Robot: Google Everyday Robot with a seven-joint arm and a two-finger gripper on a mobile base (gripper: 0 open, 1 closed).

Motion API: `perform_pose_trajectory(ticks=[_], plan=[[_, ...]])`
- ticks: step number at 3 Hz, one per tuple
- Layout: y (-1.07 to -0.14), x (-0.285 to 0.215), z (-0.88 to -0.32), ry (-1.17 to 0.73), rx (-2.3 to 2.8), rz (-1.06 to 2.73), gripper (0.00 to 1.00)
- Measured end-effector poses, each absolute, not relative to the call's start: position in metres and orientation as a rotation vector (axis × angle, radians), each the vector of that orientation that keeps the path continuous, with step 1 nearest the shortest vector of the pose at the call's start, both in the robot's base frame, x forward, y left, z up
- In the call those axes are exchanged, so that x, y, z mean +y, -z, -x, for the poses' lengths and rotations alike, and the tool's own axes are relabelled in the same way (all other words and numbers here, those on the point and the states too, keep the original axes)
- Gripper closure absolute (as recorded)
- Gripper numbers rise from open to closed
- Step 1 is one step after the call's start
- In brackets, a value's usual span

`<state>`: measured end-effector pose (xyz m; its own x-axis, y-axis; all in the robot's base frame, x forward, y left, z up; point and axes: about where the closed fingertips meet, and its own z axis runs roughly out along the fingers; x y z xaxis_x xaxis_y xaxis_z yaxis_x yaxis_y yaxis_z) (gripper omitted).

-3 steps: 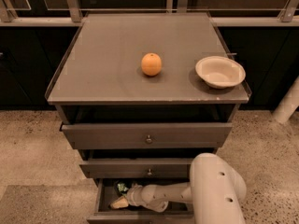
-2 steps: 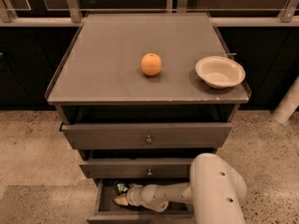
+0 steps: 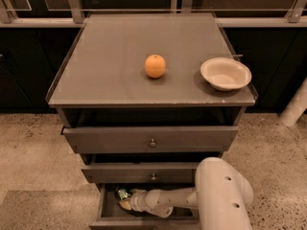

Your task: Pick green can from bottom drawer and place on counter

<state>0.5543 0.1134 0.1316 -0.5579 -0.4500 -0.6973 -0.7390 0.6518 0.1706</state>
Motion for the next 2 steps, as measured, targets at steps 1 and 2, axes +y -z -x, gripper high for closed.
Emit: perform_pose_trajectory(ticks=[1,2], plan=[[-0.138,0.112,-0.555,-0.661,2.239,0.936,0.99],[-0.165,0.079,-0.587,-0.703,2.188,0.955,1.0]])
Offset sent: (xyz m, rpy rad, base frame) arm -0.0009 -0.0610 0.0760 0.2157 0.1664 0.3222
